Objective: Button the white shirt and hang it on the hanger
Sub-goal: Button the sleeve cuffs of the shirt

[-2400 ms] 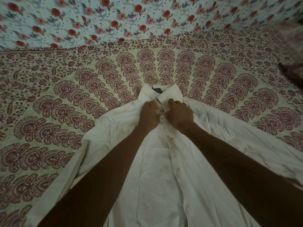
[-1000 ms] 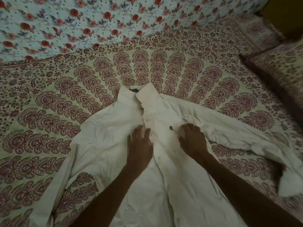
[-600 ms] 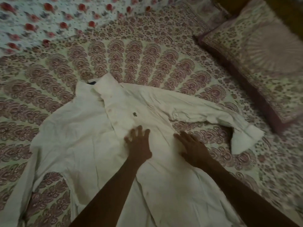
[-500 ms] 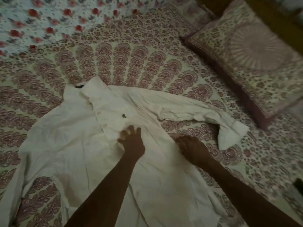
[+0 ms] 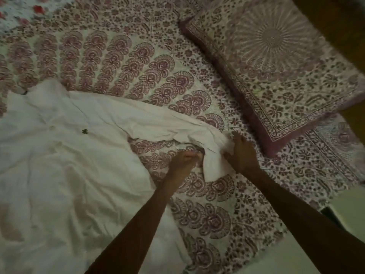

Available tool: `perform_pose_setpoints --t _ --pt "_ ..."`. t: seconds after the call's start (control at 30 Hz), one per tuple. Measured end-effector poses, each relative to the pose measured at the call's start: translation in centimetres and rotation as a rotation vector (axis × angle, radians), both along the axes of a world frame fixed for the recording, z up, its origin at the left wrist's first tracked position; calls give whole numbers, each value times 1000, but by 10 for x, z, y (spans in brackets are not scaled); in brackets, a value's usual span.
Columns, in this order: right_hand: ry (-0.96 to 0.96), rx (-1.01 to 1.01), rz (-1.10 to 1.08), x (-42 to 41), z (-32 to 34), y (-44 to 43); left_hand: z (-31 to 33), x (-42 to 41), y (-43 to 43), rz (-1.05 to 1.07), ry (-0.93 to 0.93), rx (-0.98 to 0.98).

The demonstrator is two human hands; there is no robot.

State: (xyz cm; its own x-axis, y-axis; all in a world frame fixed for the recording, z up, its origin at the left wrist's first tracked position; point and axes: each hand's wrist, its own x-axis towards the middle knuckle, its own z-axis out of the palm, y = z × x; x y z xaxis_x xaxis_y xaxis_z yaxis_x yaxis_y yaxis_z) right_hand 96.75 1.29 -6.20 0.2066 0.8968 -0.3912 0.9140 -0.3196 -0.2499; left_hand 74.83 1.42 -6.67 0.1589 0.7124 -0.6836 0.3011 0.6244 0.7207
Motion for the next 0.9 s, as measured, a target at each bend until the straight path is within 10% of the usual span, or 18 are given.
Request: perform_pose_setpoints --t 0.17,0.4,0.73,0.9 --pt "359 -68 92 30 1 19 0 79 -19 141 105 96" --pt "786 -265 -288 69 19 2 -3 97 -70 407 -299 -444" --pt "629 -376 -118 27 10 -29 -18 28 -117 90 86 -178" --pt "645 32 -236 3 23 -55 -18 20 -129 322 251 15"
